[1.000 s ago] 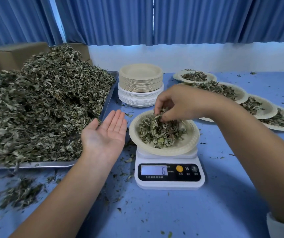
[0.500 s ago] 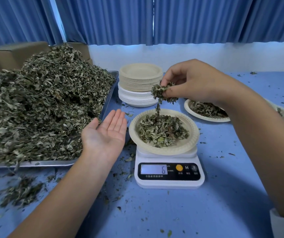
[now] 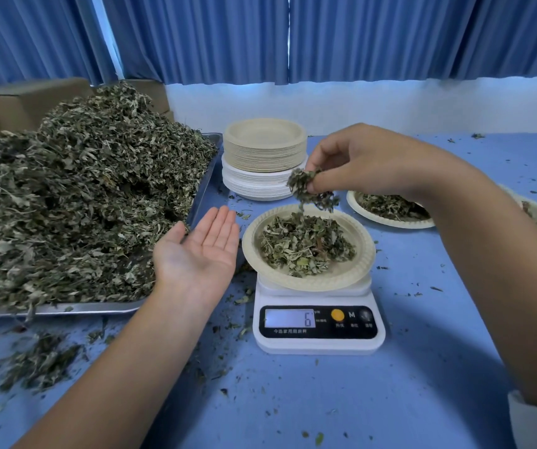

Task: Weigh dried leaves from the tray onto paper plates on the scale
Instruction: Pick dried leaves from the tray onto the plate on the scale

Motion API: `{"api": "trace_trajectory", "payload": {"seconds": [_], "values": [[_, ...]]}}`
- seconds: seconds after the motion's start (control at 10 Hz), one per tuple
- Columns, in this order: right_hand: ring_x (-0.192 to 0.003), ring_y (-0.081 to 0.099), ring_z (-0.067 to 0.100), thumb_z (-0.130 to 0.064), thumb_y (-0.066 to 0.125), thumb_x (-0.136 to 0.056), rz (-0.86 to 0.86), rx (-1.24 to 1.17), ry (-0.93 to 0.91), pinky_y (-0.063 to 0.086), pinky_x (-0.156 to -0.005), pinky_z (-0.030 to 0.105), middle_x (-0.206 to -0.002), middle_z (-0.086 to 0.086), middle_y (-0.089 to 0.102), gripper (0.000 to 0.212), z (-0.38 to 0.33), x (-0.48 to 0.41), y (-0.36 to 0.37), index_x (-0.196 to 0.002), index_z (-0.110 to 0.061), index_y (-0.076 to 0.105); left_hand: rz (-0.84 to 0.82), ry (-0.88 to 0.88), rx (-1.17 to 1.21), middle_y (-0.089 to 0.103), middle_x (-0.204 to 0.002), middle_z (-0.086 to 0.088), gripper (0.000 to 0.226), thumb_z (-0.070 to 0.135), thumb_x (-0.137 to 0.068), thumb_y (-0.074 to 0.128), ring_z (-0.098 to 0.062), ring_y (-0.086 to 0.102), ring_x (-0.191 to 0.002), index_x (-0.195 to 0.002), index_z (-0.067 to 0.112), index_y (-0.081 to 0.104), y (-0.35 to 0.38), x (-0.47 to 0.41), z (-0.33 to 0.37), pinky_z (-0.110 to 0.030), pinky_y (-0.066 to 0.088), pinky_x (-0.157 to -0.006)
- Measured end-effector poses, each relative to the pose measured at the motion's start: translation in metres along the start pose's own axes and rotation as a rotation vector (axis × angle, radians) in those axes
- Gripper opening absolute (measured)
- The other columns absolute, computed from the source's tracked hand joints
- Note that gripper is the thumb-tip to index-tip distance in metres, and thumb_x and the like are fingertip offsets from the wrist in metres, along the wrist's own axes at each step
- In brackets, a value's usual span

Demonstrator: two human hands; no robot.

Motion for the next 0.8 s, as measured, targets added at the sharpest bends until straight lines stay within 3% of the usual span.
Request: {"api": "trace_trajectory", "payload": {"seconds": [0.1, 0.3, 0.4, 0.6, 0.8], "values": [[-0.084, 0.067, 0.007, -0.029, 0.073, -0.079, -0.091, 0.053, 0.036, 0.048, -0.082, 0.026, -0.083, -0.011, 0.073, 0.007, 0.002, 0.0, 0.014, -0.082, -0.023, 0.07, -0.003, 0.0, 0.003, 0.062, -0.117, -0.024, 0.051, 0.033, -0.102, 0.031, -0.034, 0.056, -0.117, -0.12, -0.008, 0.054, 0.0, 0.0, 0.0, -0.042, 0.042, -0.104], [-0.07, 0.054, -0.009, -0.033, 0.072, -0.082, -0.203, 0.248, 0.063, 0.038, -0.058, 0.013, -0.07, -0.024, 0.062, 0.006, 0.006, 0.002, 0.036, -0.076, -0.033, 0.069, -0.01, -0.002, 0.002, 0.062, -0.117, -0.024, 0.051, 0.033, -0.102, 0.031, -0.034, 0.057, -0.116, -0.119, -0.009, 0.054, 0.0, -0.001, 0.0, -0.042, 0.043, -0.103], [-0.056, 0.053, -0.013, -0.03, 0.073, -0.081, -0.133, 0.199, 0.03, 0.037, -0.048, 0.003, -0.057, -0.026, 0.061, 0.004, 0.001, 0.001, 0.025, -0.079, -0.027, 0.072, -0.012, -0.004, 0.006, 0.063, -0.116, -0.024, 0.051, 0.034, -0.102, 0.031, -0.034, 0.057, -0.115, -0.117, -0.009, 0.055, 0.0, -0.002, 0.001, -0.043, 0.043, -0.102], [-0.054, 0.051, 0.003, -0.03, 0.074, -0.079, 0.047, 0.02, -0.025, 0.035, -0.045, 0.007, -0.07, -0.007, 0.07, 0.01, -0.009, 0.004, -0.005, -0.077, -0.02, 0.075, -0.008, -0.003, 0.003, 0.063, -0.115, -0.024, 0.051, 0.034, -0.101, 0.032, -0.034, 0.058, -0.115, -0.116, -0.009, 0.055, -0.001, -0.002, 0.001, -0.042, 0.044, -0.101], [-0.042, 0.039, -0.001, -0.032, 0.075, -0.078, 0.097, -0.039, -0.021, 0.03, -0.04, 0.007, -0.048, -0.018, 0.053, 0.012, -0.008, 0.006, -0.017, -0.074, -0.02, 0.073, -0.007, -0.003, -0.002, 0.063, -0.115, -0.024, 0.051, 0.034, -0.102, 0.032, -0.034, 0.057, -0.115, -0.117, -0.009, 0.055, -0.001, -0.003, 0.0, -0.042, 0.044, -0.101]]}}
Point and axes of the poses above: each hand's wrist, its own x-axis away from the middle knuckle, its own y-axis out of the palm, z = x × y, the point moved 8 cm from there along -x, towards the middle knuckle
